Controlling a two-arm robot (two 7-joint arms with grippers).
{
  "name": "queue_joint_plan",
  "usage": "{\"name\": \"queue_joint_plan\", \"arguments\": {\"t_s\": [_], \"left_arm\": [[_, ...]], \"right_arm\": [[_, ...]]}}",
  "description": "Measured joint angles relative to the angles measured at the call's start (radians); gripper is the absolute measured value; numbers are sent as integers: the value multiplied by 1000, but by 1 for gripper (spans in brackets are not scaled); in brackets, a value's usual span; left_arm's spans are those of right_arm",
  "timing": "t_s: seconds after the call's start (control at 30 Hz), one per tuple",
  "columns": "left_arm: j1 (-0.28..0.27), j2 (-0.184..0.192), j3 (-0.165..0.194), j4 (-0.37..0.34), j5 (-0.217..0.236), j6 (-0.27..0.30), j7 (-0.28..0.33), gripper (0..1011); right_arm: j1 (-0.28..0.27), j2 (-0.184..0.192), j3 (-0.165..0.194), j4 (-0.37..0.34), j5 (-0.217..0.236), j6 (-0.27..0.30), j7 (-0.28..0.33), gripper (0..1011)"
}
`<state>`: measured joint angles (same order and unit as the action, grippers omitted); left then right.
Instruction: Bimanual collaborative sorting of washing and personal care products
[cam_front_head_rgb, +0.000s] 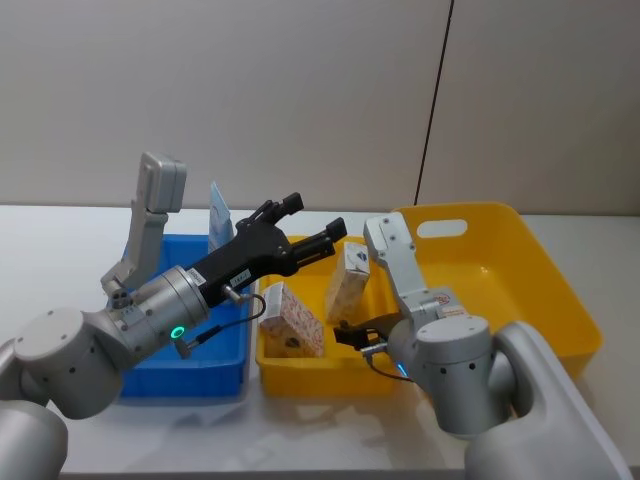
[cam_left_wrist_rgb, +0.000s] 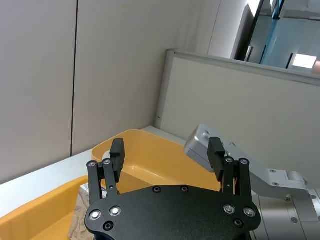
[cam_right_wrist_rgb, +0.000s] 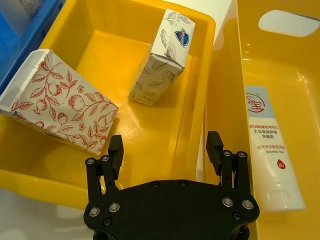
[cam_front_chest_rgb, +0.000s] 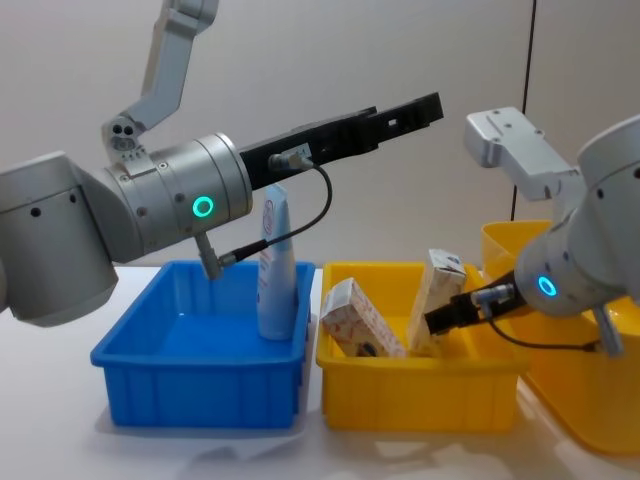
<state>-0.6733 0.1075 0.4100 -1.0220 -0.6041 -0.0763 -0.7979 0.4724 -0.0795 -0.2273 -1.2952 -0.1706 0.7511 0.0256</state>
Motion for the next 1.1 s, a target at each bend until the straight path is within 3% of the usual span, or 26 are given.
{"name": "queue_joint_plan", "arguments": {"t_s": [0.63,1.1], "left_arm": [[0,0,0,0,0,0,0,1000],[0,0,0,0,0,0,0,1000]], "right_arm": [[-22,16,-6,-35,21,-13,92,1003],[-17,15,-10,-16,26,-27,130,1003]]}}
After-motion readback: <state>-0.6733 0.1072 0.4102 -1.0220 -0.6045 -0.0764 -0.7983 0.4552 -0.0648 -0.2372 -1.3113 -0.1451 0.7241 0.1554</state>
